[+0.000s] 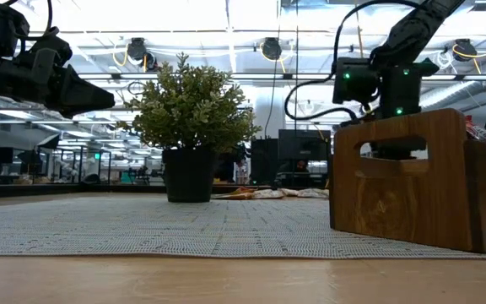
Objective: Pick & Place Tea
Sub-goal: Put the apple tea sachet into the brown organizer
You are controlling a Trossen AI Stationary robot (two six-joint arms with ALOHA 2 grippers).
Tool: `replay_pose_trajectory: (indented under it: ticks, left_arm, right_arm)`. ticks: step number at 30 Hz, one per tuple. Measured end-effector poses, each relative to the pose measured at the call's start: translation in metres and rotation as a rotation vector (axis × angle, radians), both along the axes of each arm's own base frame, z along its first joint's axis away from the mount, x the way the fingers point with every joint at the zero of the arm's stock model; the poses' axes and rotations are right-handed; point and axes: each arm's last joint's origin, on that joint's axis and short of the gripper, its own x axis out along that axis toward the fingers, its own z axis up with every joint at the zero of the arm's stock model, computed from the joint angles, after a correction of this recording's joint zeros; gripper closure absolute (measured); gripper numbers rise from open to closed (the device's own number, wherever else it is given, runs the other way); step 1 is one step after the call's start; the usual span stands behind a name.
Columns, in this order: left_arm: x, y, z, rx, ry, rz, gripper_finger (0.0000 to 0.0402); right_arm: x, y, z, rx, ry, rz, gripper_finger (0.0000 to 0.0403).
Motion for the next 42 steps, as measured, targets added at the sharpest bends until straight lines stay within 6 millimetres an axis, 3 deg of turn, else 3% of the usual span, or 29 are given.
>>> replay_pose_trajectory:
  ticks: [5,11,16,21,26,29,33,42]
  left_arm:
    - [0.000,0.000,0.000,0.000,0.000,0.000,0.0254]
    - [0.000,0.000,0.000,0.000,0.000,0.000,0.0254]
    - [0.000,0.000,0.000,0.000,-0.001,0.000,0.0254]
    - [0.000,0.000,0.000,0.000,-0.001,0.000,0.0254]
    - [0.000,0.000,0.000,0.000,0.000,0.000,0.0254]
    - [0.000,0.000,0.000,0.000,0.000,0.001,0.0254]
    - [0.000,0.000,0.000,0.000,0.000,0.000,0.0254]
    - [0.000,0.000,0.000,0.000,0.000,0.000,0.0254]
  right_arm:
    - [-0.002,-0.003,0.005,-0.119,0.009,-0.024,0.0403]
    - [-0.012,-0.003,0.014,-0.098,0.037,0.025,0.0386]
    - [-0.012,-0.008,0.013,-0.042,-0.015,0.064,0.0295]
    - [-0.019,-0.010,-0.005,-0.050,-0.001,0.099,0.0181]
    - [-0.024,-0.013,-0.015,-0.053,0.025,0.057,0.0129]
    - [-0.025,-0.013,-0.016,-0.061,0.033,0.053,0.0135]
    - [-0.024,-0.014,-0.016,-0.022,-0.006,0.051,0.0174]
    - [-0.029,-0.022,-0.017,0.002,-0.001,-0.026,0.0323]
